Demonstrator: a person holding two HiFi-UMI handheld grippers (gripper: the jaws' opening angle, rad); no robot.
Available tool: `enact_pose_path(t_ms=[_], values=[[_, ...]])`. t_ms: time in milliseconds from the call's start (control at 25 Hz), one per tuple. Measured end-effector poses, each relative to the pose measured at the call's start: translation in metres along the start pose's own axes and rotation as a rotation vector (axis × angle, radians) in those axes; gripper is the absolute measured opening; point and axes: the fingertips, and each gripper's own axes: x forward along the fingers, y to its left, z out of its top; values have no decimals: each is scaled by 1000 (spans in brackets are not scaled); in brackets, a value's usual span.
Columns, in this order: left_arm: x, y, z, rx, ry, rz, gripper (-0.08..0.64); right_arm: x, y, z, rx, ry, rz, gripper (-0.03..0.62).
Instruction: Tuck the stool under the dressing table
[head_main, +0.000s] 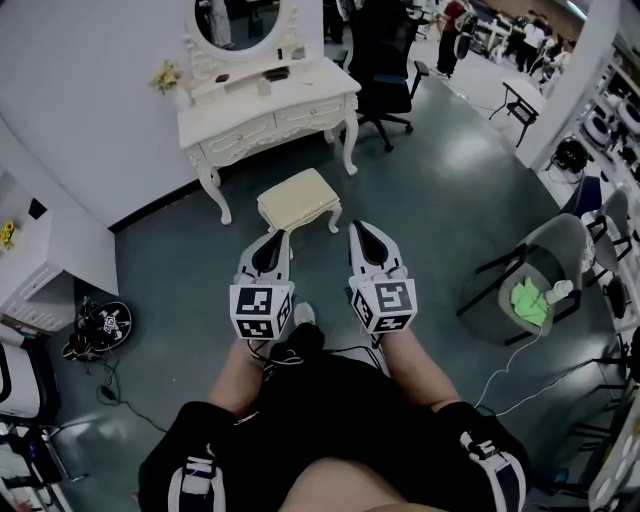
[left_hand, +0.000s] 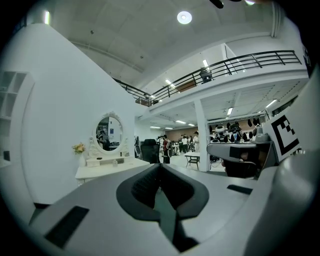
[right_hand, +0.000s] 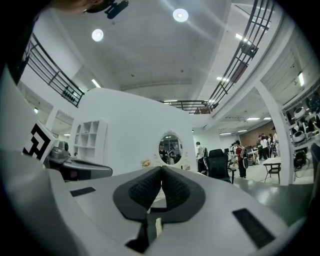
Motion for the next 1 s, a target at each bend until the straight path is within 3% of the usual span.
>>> enact_pose_path(t_ms=[360, 1000], values=[[77, 25, -8, 2, -8, -47, 18, 66, -33, -20, -2, 10, -27, 17], [319, 165, 3, -36, 0, -44, 18, 323, -133, -31, -13, -18, -58, 17]])
